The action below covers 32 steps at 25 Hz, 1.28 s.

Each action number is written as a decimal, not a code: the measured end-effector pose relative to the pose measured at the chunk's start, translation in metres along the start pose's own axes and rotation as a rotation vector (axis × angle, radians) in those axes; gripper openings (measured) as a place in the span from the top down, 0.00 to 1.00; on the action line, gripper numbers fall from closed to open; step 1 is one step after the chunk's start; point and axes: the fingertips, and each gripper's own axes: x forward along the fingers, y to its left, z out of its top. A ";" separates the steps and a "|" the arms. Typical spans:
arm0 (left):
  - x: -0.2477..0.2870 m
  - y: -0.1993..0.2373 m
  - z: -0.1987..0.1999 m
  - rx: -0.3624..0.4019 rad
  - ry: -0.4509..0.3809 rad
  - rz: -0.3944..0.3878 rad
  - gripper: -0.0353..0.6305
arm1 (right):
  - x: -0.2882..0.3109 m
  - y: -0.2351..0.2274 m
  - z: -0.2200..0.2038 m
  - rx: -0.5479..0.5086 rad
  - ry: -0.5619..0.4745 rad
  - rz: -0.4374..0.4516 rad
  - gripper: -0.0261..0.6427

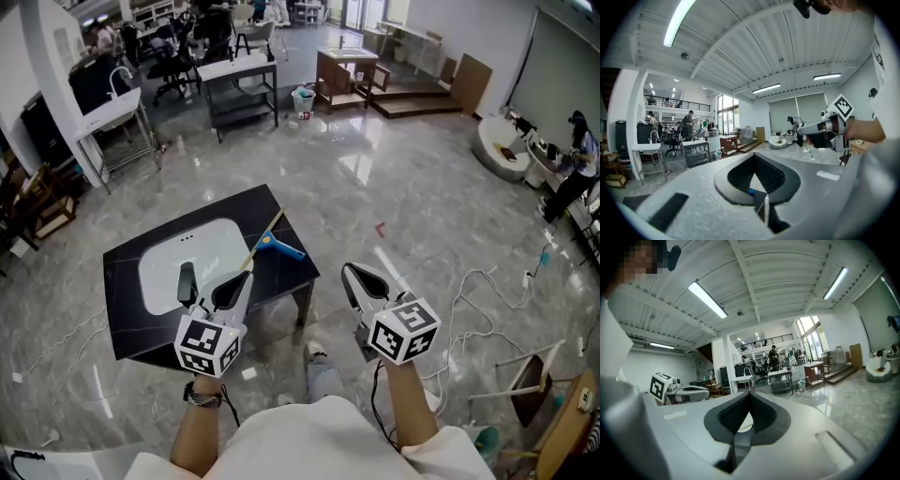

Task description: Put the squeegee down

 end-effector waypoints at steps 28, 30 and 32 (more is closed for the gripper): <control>0.013 -0.055 0.020 0.115 0.000 -0.098 0.94 | -0.055 0.010 0.016 -0.125 0.002 -0.082 0.95; 0.014 -0.056 0.018 0.108 -0.001 -0.103 0.94 | -0.054 0.008 0.014 -0.125 0.006 -0.087 0.95; 0.015 -0.057 0.017 0.102 -0.001 -0.107 0.94 | -0.053 0.007 0.012 -0.126 0.010 -0.089 0.95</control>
